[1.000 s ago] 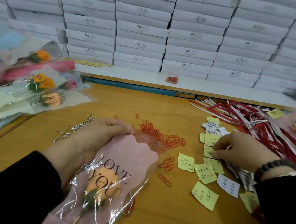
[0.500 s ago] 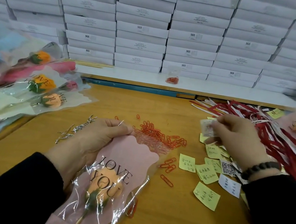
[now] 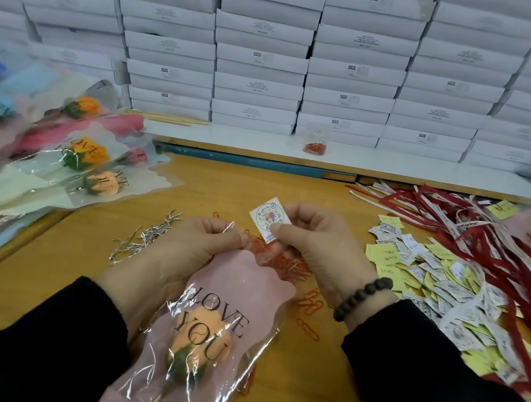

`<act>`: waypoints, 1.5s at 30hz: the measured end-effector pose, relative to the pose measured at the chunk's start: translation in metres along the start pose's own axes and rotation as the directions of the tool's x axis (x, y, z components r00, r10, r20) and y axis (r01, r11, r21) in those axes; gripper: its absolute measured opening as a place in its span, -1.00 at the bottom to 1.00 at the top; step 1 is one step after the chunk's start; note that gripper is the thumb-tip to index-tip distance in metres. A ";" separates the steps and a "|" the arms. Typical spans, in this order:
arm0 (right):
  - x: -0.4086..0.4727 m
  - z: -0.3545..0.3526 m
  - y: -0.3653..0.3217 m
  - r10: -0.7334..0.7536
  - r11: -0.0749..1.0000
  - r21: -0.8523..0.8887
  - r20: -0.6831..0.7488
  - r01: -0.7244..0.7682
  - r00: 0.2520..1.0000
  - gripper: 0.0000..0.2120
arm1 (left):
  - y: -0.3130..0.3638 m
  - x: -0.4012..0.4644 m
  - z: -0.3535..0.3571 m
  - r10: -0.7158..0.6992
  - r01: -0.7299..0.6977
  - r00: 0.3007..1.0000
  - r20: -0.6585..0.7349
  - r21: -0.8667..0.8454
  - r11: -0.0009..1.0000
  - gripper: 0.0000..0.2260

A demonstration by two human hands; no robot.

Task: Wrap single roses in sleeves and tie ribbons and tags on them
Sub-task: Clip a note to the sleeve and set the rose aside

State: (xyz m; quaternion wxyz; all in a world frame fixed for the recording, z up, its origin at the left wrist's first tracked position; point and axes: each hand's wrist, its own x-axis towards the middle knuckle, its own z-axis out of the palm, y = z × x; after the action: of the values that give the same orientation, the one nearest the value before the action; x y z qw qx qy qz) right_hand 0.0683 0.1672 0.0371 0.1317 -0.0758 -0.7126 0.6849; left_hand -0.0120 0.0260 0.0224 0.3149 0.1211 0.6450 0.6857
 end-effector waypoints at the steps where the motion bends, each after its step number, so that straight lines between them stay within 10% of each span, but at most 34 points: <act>1: -0.001 0.002 0.000 -0.003 1.000 -0.029 0.005 0.003 1.000 -0.86 | 0.000 0.000 0.000 0.006 -0.006 1.000 0.004 0.000 1.000 -0.88; 31: 0.000 0.004 0.014 -0.057 0.995 -0.091 -0.093 0.049 0.994 -0.96 | -0.001 0.000 -0.001 0.045 -0.047 0.996 0.075 0.027 0.999 -0.94; 39: 0.000 0.001 0.013 -0.188 0.968 -0.181 -0.046 0.176 0.981 -0.62 | -0.002 0.001 0.000 0.020 -0.021 0.998 0.056 0.028 0.999 -0.95; 45: 0.001 0.003 0.012 -0.131 0.985 -0.124 -0.112 0.117 0.985 -0.84 | -0.002 0.003 0.000 0.025 -0.026 0.999 0.042 0.018 0.999 -0.95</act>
State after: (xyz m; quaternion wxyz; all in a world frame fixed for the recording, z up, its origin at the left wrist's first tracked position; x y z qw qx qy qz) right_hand 0.0660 0.1649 0.0249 0.2121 -0.0799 -0.7457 0.6265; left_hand -0.0138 0.0272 0.0198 0.3181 0.1465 0.6432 0.6809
